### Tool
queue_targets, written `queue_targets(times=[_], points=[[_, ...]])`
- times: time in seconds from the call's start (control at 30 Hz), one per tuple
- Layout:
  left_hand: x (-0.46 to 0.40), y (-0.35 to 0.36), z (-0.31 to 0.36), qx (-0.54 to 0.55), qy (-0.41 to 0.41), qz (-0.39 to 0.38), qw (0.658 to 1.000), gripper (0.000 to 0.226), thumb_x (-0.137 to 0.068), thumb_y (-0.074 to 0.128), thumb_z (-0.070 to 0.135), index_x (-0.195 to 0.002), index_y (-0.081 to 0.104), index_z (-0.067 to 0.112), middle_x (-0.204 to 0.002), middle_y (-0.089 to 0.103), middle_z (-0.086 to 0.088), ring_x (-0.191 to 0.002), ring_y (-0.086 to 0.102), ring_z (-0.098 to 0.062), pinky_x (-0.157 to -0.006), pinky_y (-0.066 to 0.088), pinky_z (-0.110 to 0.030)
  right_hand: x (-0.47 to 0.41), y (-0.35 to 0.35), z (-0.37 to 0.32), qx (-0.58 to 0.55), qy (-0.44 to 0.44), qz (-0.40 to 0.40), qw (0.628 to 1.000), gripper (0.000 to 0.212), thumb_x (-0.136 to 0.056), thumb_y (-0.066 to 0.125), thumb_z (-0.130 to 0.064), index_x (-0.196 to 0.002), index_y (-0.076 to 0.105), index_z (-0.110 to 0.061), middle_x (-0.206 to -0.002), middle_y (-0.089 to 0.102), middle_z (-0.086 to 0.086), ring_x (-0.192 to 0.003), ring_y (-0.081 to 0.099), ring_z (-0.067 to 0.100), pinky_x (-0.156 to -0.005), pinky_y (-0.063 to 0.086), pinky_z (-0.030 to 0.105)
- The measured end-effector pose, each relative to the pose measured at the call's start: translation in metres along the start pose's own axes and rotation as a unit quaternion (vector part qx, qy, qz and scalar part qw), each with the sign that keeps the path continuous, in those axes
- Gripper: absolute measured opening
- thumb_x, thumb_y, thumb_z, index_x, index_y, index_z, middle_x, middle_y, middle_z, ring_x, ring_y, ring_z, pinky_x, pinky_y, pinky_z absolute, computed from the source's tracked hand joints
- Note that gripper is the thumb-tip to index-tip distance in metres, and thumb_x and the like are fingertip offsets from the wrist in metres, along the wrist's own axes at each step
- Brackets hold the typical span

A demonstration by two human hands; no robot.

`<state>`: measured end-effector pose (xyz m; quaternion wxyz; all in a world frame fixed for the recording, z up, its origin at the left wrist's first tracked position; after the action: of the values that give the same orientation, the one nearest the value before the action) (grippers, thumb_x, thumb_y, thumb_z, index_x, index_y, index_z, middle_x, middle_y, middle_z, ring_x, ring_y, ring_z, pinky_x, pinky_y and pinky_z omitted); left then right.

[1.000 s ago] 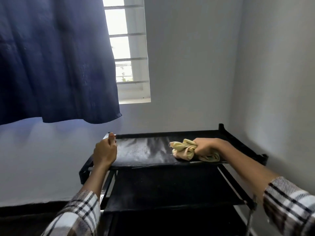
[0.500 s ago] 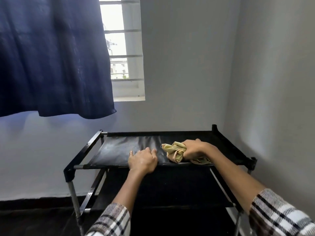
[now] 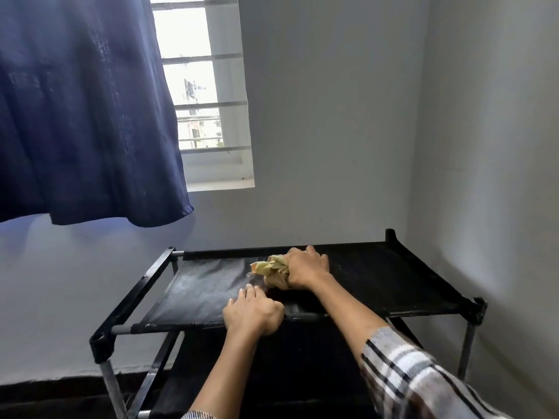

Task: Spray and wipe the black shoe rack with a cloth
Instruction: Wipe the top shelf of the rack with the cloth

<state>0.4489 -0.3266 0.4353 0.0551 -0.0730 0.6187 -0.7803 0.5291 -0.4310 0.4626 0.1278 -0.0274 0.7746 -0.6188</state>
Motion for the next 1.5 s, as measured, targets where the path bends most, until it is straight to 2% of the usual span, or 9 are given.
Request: queue_targets(times=[0.2, 0.37, 0.53, 0.67, 0.83, 1.03, 1.17, 1.37, 1.5], points=[[0.004, -0.002, -0.003, 0.007, -0.002, 0.01, 1.0, 0.061, -0.088, 0.028, 0.026, -0.147, 0.025, 0.009, -0.158, 0.014, -0.005, -0.144, 0.017, -0.021, -0.115, 0.013, -0.038, -0.007, -0.009, -0.004, 0.037, 0.036, -0.075, 0.996, 0.029, -0.086, 0.054, -0.021, -0.116, 0.055, -0.019, -0.128, 0.054, 0.005, -0.128, 0.036, 0.027, -0.097, 0.037, 0.044], [0.006, -0.004, -0.001, 0.019, -0.026, 0.007, 0.999, 0.063, -0.092, 0.029, 0.034, -0.15, 0.014, 0.011, -0.158, 0.012, -0.006, -0.145, 0.013, -0.024, -0.116, 0.011, -0.037, 0.035, -0.018, 0.004, 0.016, -0.04, -0.203, 0.978, 0.013, -0.085, 0.048, -0.015, -0.092, 0.059, -0.012, -0.102, 0.065, 0.014, -0.081, 0.055, 0.022, -0.063, 0.042, 0.026], [0.007, -0.004, -0.001, 0.011, -0.028, 0.017, 0.999, 0.063, -0.091, 0.03, 0.028, -0.149, 0.015, 0.011, -0.157, 0.015, -0.008, -0.145, 0.015, -0.025, -0.116, 0.012, -0.037, 0.045, -0.01, 0.004, 0.012, -0.023, -0.098, 0.995, 0.018, -0.082, 0.053, -0.024, -0.099, 0.057, -0.02, -0.11, 0.057, 0.008, -0.112, 0.045, 0.026, -0.091, 0.037, 0.042], [0.003, 0.0, -0.001, -0.006, 0.0, 0.023, 1.0, 0.063, -0.087, 0.028, 0.025, -0.149, 0.021, 0.016, -0.158, 0.015, -0.005, -0.145, 0.015, -0.023, -0.116, 0.011, -0.04, 0.01, -0.009, 0.004, 0.013, -0.027, -0.071, 0.997, 0.024, -0.081, 0.053, -0.013, -0.103, 0.057, -0.021, -0.113, 0.06, 0.006, -0.117, 0.046, 0.026, -0.097, 0.034, 0.046], [-0.002, 0.003, -0.003, -0.002, 0.009, 0.031, 0.999, 0.061, -0.09, 0.026, 0.029, -0.149, 0.019, 0.017, -0.158, 0.011, -0.004, -0.146, 0.011, -0.023, -0.116, 0.008, -0.041, -0.034, -0.008, 0.012, 0.019, 0.016, 0.006, 1.0, 0.029, -0.089, 0.053, -0.03, -0.117, 0.056, -0.026, -0.126, 0.056, 0.003, -0.126, 0.038, 0.025, -0.101, 0.033, 0.045], [-0.003, 0.003, -0.002, 0.014, 0.01, 0.031, 0.999, 0.06, -0.091, 0.025, 0.03, -0.15, 0.017, 0.019, -0.158, 0.013, -0.004, -0.145, 0.012, -0.025, -0.116, 0.01, -0.042, -0.002, 0.0, 0.018, 0.02, 0.008, -0.103, 0.994, 0.025, -0.081, 0.052, -0.02, -0.106, 0.057, -0.024, -0.118, 0.055, 0.009, -0.12, 0.043, 0.027, -0.095, 0.035, 0.043], [-0.001, 0.002, -0.001, 0.027, 0.008, 0.034, 0.999, 0.057, -0.093, 0.023, 0.031, -0.148, 0.021, 0.018, -0.158, 0.016, -0.002, -0.145, 0.014, -0.026, -0.117, 0.011, -0.044, 0.032, -0.015, 0.019, 0.004, -0.037, -0.198, 0.98, 0.011, -0.082, 0.05, -0.017, -0.091, 0.057, -0.018, -0.099, 0.063, 0.008, -0.086, 0.058, 0.022, -0.066, 0.045, 0.027], [0.0, 0.002, -0.002, 0.022, 0.007, 0.034, 0.999, 0.061, -0.089, 0.027, 0.028, -0.149, 0.02, 0.015, -0.157, 0.017, -0.004, -0.145, 0.015, -0.026, -0.117, 0.011, -0.043, 0.04, -0.013, 0.015, 0.012, -0.036, -0.108, 0.993, 0.009, -0.084, 0.052, -0.018, -0.089, 0.057, -0.022, -0.089, 0.056, -0.003, -0.085, 0.045, 0.016, -0.092, 0.039, 0.044], [-0.002, 0.005, -0.003, 0.011, 0.014, 0.038, 0.999, 0.06, -0.091, 0.024, 0.028, -0.149, 0.018, 0.018, -0.158, 0.015, -0.004, -0.145, 0.014, -0.027, -0.116, 0.01, -0.043, 0.021, -0.012, 0.013, 0.005, -0.037, -0.091, 0.995, 0.015, -0.084, 0.051, -0.015, -0.076, 0.052, -0.028, -0.087, 0.055, -0.005, -0.088, 0.052, 0.017, -0.084, 0.038, 0.041]])
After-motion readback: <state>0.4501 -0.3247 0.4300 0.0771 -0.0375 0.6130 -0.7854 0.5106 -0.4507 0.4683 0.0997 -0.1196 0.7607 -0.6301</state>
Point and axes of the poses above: each hand's wrist, its own x-axis away from the middle knuckle, its own y-axis out of the palm, z = x × y, the point moved 5 cm from there along -x, towards the middle knuckle
